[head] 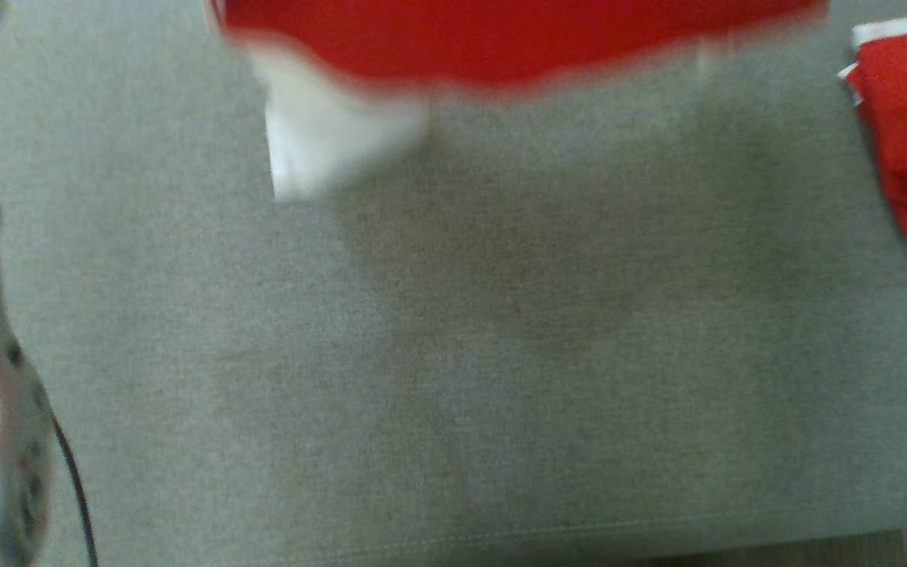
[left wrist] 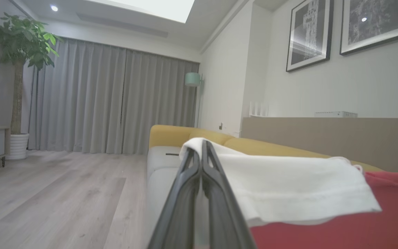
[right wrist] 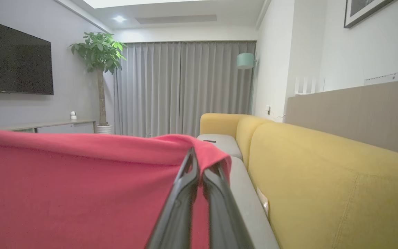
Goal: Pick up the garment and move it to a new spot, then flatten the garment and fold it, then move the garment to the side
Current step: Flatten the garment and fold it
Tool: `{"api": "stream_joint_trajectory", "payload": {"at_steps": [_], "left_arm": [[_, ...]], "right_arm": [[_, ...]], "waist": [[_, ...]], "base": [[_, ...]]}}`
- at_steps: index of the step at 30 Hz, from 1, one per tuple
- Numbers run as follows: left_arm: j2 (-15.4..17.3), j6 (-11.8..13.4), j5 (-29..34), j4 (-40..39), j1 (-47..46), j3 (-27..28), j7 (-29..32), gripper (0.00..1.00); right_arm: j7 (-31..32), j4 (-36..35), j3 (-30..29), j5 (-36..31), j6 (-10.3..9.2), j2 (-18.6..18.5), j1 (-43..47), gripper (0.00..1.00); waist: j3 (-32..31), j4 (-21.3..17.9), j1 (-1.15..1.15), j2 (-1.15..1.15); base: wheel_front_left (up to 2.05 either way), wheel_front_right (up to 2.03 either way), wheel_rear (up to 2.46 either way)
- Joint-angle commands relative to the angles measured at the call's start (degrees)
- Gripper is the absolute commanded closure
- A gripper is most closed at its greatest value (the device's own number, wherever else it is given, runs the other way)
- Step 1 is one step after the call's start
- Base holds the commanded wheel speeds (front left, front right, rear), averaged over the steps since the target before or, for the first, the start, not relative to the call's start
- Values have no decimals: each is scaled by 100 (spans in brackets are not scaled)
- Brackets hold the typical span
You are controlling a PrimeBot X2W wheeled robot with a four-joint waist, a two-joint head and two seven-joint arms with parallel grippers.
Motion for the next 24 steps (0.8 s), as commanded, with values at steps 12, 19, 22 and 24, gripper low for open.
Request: {"api": "stream_joint_trajectory", "payload": {"at_steps": [12,19,22,24], "left_arm": [[167,-39,-103,1357,-850,-439,-994,100],[230,-40,-424,1386,882,-1031,-1026,100],[315,-41,-433,1271,1719,-1117,-1027,100],[332,-41,-444,1232,1983,-1148,-1027,100]], "right_arm": [[-1847,2007,392,-231,-5,28,-935,100],[-1885,2555,1304,328,-5,-61,495,100],[-1733,2625,1815,685,-5,-207,1066,100],[-1651,2601,1988,815,-5,-268,1247,100]], "waist": [[259,230,-3,0],[9,256,-3,0],[-183,258,-3,0],[-253,256,-3,0]], "base": [[0,0,0],[0,0,0],[0,0,0],[0,0,0]]}}
